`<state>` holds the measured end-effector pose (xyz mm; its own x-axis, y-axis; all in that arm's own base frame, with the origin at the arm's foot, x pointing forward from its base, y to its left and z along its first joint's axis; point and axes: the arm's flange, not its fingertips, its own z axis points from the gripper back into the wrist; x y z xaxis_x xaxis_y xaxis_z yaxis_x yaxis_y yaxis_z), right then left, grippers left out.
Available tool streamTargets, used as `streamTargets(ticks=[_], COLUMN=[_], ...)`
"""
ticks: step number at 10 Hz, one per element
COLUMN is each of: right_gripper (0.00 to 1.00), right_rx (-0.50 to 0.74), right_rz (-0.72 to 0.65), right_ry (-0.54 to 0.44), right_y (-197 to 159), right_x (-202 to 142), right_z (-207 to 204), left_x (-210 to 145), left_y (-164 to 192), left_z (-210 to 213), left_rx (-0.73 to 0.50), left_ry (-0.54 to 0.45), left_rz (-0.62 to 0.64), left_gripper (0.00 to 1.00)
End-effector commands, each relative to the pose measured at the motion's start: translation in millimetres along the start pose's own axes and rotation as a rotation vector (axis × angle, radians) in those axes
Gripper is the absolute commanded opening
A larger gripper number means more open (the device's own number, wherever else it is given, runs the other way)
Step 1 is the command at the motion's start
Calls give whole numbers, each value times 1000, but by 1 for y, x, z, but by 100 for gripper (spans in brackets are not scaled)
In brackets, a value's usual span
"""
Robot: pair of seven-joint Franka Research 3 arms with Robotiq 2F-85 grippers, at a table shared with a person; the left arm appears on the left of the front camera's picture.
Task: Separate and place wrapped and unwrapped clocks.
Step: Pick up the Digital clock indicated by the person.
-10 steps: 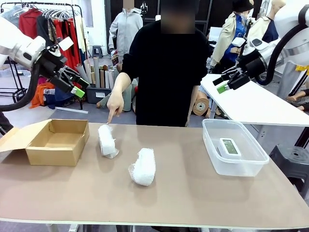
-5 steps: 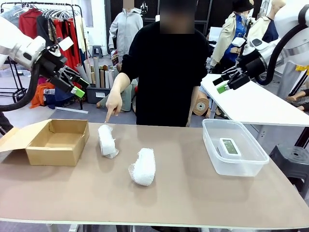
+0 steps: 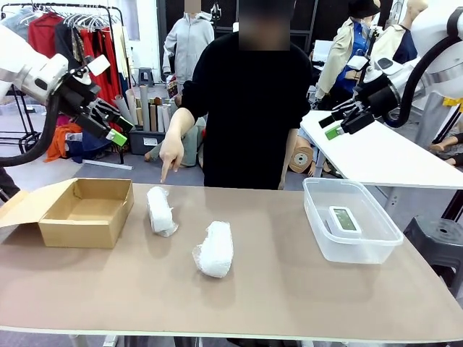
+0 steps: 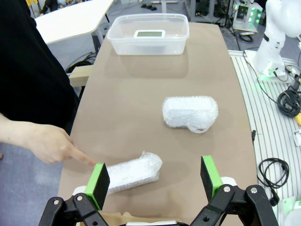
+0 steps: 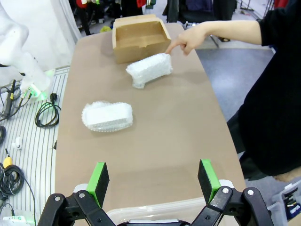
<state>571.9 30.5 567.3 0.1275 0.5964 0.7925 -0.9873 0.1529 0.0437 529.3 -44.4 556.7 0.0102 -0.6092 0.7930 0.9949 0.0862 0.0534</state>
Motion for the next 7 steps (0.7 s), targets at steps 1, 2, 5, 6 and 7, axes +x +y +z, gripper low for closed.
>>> streamTargets(ticks=[1,2,5,6,7], right_gripper=[100,100,100,100,100], right_rx=[-1,-1,-1,-1,-1], right_rz=[1,1,1,1,1], right_ry=[-1,-1,-1,-1,-1], right_y=[0,0,0,0,0], right_x=[1,1,1,1,1], right_z=[0,0,0,0,0], left_x=[2,0,18,26,40], left_y=[-1,0,-4,-6,-12], left_z=[2,0,-4,-2,-8], left_rx=[4,0,-93,-113,-123], left_ry=[-2,0,121,162,225], left_rz=[-3,0,114,126,157], left_gripper=[100,100,100,100,100])
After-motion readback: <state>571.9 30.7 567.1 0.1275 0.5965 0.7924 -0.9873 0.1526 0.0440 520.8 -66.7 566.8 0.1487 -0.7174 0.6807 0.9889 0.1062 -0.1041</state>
